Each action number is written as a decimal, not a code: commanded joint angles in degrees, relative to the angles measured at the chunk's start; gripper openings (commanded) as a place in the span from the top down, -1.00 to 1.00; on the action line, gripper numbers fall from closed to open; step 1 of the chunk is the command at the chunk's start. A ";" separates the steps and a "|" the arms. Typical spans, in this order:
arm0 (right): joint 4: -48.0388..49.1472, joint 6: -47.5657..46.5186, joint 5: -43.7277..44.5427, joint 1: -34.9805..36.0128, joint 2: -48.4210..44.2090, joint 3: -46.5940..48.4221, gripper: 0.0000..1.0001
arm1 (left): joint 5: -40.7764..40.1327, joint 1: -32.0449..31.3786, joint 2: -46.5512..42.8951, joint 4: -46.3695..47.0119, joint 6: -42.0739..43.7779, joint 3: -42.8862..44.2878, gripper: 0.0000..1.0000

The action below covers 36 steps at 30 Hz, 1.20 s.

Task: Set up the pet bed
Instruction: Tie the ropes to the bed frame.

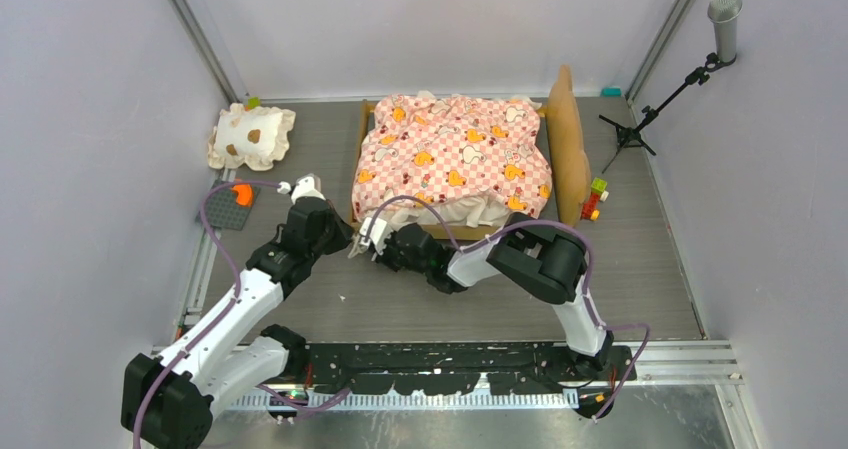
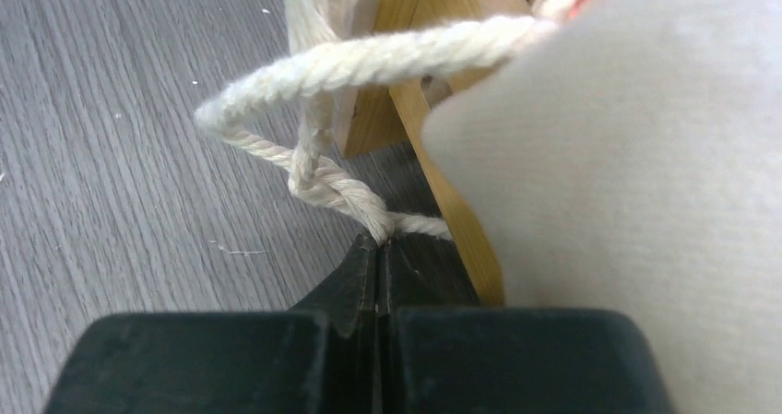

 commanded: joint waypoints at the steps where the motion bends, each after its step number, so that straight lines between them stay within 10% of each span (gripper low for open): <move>1: 3.41 4.13 -0.65 -0.16 -0.64 -3.68 0.98 | -0.03 0.51 -1.15 1.78 0.29 -0.01 1.00; 36: -36.61 28.33 27.95 3.46 -14.75 -5.38 0.99 | -1.53 12.98 -1.74 -4.90 11.12 9.67 1.00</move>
